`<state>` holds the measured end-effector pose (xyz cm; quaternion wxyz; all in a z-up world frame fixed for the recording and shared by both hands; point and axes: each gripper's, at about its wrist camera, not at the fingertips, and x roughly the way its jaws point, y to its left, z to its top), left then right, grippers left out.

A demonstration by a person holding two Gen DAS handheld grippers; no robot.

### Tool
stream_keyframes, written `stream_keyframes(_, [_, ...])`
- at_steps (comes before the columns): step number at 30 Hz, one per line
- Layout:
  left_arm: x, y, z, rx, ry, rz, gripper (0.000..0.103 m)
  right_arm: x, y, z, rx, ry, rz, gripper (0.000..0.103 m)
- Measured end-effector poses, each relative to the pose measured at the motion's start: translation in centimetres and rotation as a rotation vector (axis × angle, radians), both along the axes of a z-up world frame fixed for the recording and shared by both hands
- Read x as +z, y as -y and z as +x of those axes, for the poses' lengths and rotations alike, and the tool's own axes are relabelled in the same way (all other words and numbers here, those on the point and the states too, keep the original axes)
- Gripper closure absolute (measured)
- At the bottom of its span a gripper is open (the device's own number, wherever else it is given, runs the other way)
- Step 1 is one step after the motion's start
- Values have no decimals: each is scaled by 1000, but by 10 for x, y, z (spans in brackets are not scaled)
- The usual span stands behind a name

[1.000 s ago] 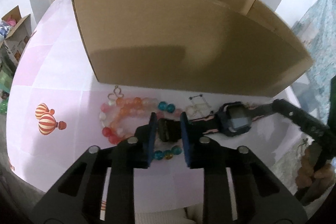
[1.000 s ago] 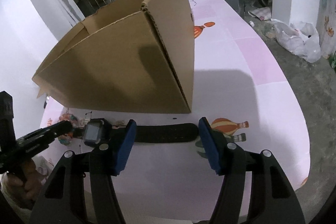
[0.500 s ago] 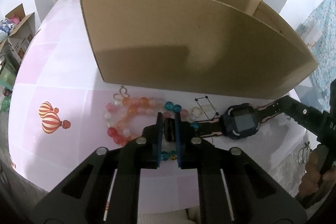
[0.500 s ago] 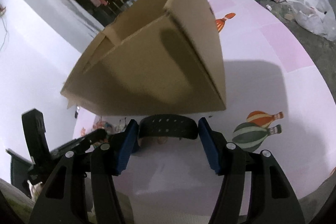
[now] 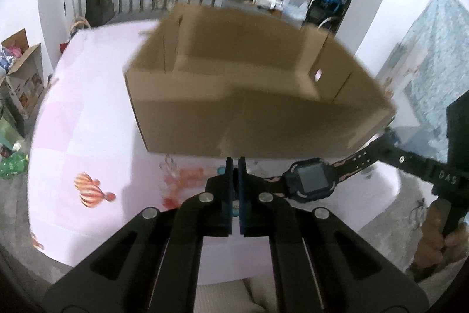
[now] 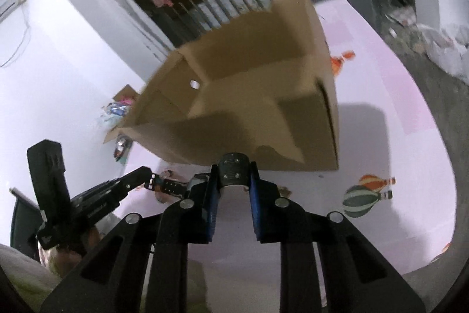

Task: Organize jewelry
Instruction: 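Lift the smartwatch with the right gripper and carry it over the box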

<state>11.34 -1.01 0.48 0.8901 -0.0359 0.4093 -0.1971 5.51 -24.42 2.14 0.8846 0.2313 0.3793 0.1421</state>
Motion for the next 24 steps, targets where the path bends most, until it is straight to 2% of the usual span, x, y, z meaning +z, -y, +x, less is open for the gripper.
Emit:
stream_keyframes(6, [72,-4,19,-35,139,-35,102,68,-7,17,79,172,-69,83])
stream_keyframes(9, [92,2,43,-51,160,-20,102,84,-3,47,91,186,-79,83])
stream_keyframes(12, [102,8,78,-63,108,-22,102,87,6,86,86,121,-67,83])
stream_keyframes(14, [102,13,100,-65,71,-39,102,83,9,102,77,83,-41,83])
stream_keyframes(17, [98,17,108,-73,61,-24,102,71,16,121,62,15,6,83])
stream_keyframes(19, [90,15,114,-74,26,-24,102,64,17,127,55,-13,32,83])
stream_keyframes(24, [72,-1,98,-65,-20,-21,102,55,19,118,59,-45,72,84])
